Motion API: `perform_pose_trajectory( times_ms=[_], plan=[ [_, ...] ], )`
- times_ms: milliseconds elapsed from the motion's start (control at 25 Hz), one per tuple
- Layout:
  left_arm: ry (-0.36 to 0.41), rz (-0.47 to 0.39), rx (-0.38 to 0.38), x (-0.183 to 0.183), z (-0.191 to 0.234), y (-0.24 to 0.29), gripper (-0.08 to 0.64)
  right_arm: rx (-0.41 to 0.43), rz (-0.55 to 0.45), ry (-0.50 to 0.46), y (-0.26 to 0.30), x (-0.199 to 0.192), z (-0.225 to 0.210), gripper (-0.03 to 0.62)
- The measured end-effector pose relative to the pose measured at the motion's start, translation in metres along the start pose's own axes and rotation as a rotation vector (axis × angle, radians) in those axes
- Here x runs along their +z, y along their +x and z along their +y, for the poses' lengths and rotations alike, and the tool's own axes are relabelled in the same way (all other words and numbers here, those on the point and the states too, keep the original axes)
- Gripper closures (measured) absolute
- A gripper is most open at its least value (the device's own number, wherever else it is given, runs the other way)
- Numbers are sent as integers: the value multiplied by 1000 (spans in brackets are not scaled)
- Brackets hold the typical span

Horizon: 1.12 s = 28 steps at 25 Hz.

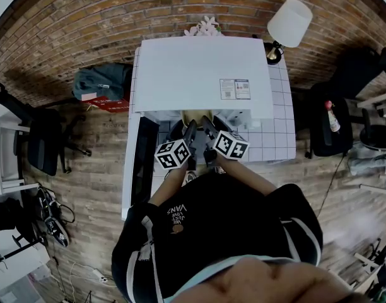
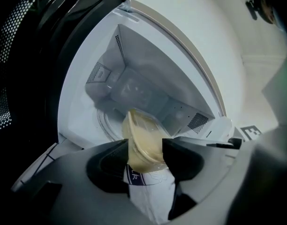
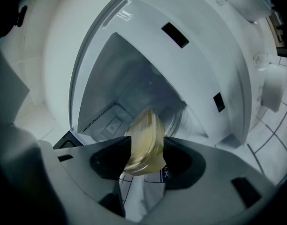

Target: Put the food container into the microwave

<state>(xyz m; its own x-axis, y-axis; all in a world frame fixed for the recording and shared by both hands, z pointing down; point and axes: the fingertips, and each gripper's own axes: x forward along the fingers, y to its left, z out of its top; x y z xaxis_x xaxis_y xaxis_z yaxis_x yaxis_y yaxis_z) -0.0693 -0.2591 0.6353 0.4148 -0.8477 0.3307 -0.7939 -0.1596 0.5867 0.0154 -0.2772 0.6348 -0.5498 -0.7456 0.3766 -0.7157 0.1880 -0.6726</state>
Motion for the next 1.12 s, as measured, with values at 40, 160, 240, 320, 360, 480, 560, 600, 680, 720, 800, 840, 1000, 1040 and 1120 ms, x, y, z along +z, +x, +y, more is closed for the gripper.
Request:
perform_pose_trajectory(
  times_ms=[40,160,240,320,360,480,560,600,680,720,800,840,1000,1040,1120],
  plan=[
    [1,4,-2,0,0,1,335,3,0,0,0,1,0,396],
    [-3,14,-14,-1,-1,3,310,6,2,-3,1,2,1,383],
    [-10,14,-16,-1,-1,3,298,5,1,-4,0,2,2,379],
    [-13,11,-17,-1,-2,3,288,8,-7,-1,-1,3,2,374],
    [-14,10,-19,0,-3,3,288,11,-16,1,-2,4,2,371],
    [-17,10,-26,1,-5,1,288,14,-38,4,-6,8,2,370],
    [-12,10,-27,1,-5,-1,288,7,-46,3,-9,9,1,370],
    [-7,10,-26,1,-5,-2,288,5,-50,-3,-10,10,0,370],
    [18,14,-20,0,-4,-5,288,5,-58,-29,-14,12,1,370],
    [39,18,-15,0,-4,-7,288,4,-60,-48,-16,12,2,370],
    [89,28,-7,-1,-3,-11,288,-2,-61,-78,-20,11,2,370],
    [107,32,-4,-2,-3,-13,288,-6,-61,-86,-21,10,2,370],
    [131,32,8,-5,-2,-20,288,-16,-47,-98,-27,2,0,370],
    [135,32,9,-6,-3,-22,288,-19,-41,-101,-29,0,-1,371],
    [140,33,6,-9,-6,-25,288,-21,-28,-106,-31,-5,-1,371]
  ],
)
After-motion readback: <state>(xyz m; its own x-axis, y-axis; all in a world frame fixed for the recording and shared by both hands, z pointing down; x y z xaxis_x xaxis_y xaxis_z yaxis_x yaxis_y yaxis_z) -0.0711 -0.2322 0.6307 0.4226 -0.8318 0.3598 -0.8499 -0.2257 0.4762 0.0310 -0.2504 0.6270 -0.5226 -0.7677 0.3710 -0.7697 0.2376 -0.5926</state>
